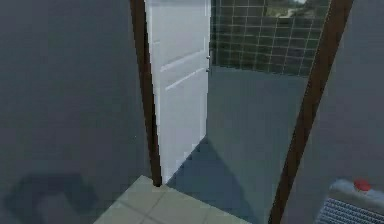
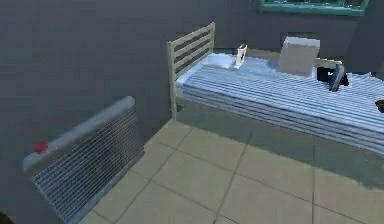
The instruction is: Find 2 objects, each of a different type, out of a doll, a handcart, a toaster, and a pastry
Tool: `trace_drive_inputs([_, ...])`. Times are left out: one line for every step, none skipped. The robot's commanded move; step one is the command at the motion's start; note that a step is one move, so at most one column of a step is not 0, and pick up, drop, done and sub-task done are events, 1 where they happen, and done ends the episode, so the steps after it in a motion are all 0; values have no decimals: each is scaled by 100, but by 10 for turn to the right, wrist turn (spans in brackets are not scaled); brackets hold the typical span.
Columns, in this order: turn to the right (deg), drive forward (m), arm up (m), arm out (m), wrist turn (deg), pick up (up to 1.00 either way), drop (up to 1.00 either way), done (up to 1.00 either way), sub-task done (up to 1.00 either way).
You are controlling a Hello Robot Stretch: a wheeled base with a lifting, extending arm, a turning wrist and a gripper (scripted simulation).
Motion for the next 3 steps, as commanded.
trace_drive_inputs([0,85,0,0,0,0,0,0,0])
trace_drive_inputs([240,0,0,0,0,0,0,0,0])
trace_drive_inputs([0,60,0,0,0,0,0,0,0])
